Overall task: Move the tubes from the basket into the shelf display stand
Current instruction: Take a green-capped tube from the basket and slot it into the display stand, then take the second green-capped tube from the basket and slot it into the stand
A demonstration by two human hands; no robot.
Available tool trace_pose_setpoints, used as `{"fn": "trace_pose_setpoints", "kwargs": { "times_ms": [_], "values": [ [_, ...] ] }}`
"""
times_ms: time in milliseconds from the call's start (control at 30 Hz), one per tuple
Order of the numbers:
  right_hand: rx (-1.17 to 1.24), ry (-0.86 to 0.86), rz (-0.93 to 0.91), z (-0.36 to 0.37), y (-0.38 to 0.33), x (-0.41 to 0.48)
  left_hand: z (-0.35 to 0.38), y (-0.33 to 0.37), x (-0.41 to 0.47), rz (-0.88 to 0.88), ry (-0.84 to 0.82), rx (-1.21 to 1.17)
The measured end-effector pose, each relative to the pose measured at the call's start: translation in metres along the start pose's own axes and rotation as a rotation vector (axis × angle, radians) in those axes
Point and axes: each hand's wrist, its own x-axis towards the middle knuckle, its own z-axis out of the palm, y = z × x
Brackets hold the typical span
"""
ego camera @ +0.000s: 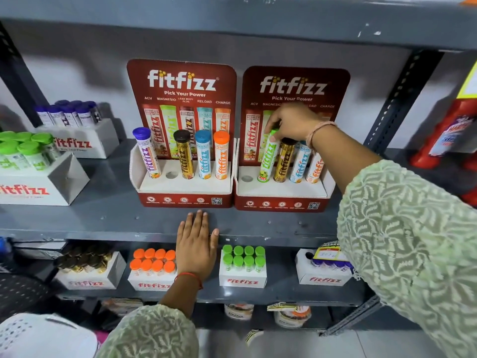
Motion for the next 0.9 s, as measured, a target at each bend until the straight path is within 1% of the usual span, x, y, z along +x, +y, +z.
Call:
{"fn": "trace_pose_setpoints", "kwargs": {
  "times_ms": [333,433,467,500,567,600,633,700,767,833,900],
  "values": [
    [-0.024,-0.029,0.024,0.015,0.000,-0.001,-0.002,0.000,0.001,0.017,-0.020,0.041],
    [0.036,-0.025,0.036,0.017,0.001,-0.008,-0.006,-0.001,0.001,0.047,-0.028,0.045],
    [0.077,0.036,0.017,0.022,-0.001,-0.013,-0.009,-0.001,0.001,0.063,-0.031,0.027],
    [0.102,0.149,-0.030,0.029,-0.005,-0.019,-0.012,-0.001,0.000,0.078,-0.029,-0.001],
    [0.151,0.424,-0.190,0.057,-0.026,-0.033,-0.021,-0.006,-0.008,0.069,0.007,-0.061],
    [0.189,0.491,-0.278,0.074,-0.040,-0.042,-0.026,-0.011,-0.015,0.051,0.046,-0.080],
    [0.221,0.499,-0.368,0.097,-0.058,-0.051,-0.031,-0.022,-0.027,0.013,0.094,-0.086],
    [0.275,0.410,-0.515,0.145,-0.099,-0.068,-0.038,-0.053,-0.061,-0.086,0.155,-0.053],
    [0.316,0.267,-0.600,0.191,-0.139,-0.082,-0.043,-0.087,-0.106,-0.220,0.181,-0.006],
    [0.312,0.027,-0.676,0.235,-0.179,-0.096,-0.047,-0.120,-0.162,-0.422,0.165,0.021],
    [0.242,-0.207,-0.757,0.275,-0.218,-0.106,-0.051,-0.148,-0.215,-0.638,0.148,0.052]
  ]
}}
